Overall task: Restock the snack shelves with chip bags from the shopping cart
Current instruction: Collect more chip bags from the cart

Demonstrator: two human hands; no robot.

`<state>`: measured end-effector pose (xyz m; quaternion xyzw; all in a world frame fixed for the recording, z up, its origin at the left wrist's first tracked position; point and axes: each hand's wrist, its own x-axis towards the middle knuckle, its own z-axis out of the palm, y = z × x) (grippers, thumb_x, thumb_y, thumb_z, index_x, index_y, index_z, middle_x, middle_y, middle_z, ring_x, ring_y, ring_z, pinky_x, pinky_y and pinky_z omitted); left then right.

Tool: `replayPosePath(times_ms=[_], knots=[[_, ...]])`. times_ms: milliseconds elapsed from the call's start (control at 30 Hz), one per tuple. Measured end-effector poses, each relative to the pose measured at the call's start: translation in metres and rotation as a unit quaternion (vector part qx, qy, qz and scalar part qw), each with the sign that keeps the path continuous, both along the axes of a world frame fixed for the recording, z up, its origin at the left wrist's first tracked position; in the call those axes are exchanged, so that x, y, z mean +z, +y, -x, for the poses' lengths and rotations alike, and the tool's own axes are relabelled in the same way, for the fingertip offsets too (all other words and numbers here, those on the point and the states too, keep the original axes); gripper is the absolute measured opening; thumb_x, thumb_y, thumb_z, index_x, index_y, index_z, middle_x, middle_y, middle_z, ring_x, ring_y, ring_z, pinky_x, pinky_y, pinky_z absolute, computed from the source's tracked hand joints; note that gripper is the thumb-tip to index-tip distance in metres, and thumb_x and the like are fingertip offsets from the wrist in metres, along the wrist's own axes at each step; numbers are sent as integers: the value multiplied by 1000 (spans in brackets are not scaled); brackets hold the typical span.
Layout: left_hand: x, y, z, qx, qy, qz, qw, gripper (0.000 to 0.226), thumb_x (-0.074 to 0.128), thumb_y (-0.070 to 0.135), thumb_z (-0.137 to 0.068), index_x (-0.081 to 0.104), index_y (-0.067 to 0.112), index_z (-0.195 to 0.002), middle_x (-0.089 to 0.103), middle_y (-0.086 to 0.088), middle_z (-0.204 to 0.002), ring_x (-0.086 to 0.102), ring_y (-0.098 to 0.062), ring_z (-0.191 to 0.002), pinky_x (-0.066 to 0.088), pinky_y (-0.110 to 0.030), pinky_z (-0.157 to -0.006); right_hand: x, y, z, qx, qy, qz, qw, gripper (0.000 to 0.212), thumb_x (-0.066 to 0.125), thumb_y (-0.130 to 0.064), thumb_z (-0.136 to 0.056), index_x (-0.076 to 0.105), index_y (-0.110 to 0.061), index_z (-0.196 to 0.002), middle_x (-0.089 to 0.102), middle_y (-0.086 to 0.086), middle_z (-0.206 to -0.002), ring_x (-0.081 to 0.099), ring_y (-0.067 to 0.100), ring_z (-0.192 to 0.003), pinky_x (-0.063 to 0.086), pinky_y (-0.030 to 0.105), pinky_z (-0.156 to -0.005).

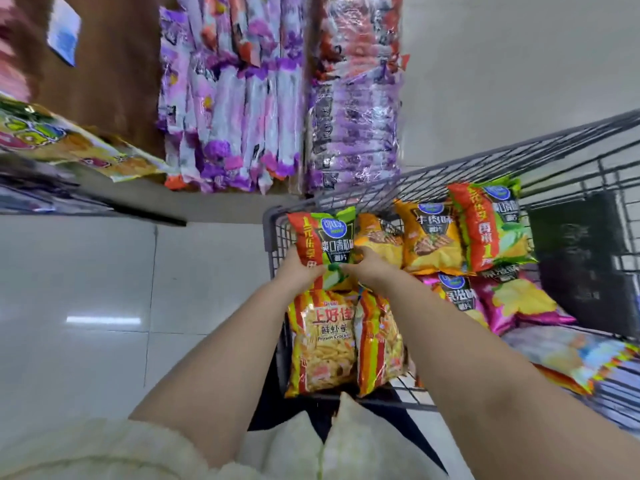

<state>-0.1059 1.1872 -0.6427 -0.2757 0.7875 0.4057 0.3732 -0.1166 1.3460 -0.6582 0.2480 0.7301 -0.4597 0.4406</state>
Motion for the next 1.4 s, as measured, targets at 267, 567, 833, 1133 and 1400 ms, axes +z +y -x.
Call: replayPosePath(times_ms=[267,567,833,1133,1400], knots=[[15,3,-9,10,80,-62,995,97,81,12,-77,20,24,-151,50,-4,-142,52,-22,-126,45,-39,-103,15,16,-22,-73,66,3,995,80,75,-13,-82,27,-16,-146,48,10,-140,51,25,-121,46,39,-99],[95,-53,-16,159,216,-203,942,83,80,6,-76,33,21,-143,58,-3,-132,59,-17,-113,51,-39,-96,112,-7,-20,-56,319,73,943,54,71,-15,-86,50,-39,-130,56,-8,-119,52,7,-112,44,24,-89],[152,-174,-78,346,288,-233,862,69,81,24,-75,52,16,-136,68,0,-119,70,-15,-97,56,-33,-86,172,-122,-41,-13,289,233,928,49,69,7,-81,59,-14,-124,64,9,-106,63,9,-91,52,19,-74],[183,-331,-225,505,375,-139,765,29,66,19,-91,52,27,-115,65,8,-99,66,-9,-84,55,-28,-77,192,-335,-123,122,259,322,902,45,70,6,-80,60,-12,-119,68,8,-114,63,18,-106,49,37,-95],[177,-463,-350,606,338,-116,711,46,68,27,-84,50,35,-126,70,-7,-111,71,-21,-85,57,-38,-77,187,-495,-214,175,190,353,899,36,63,12,-83,65,-19,-101,70,-4,-102,69,4,-84,54,20,-69]])
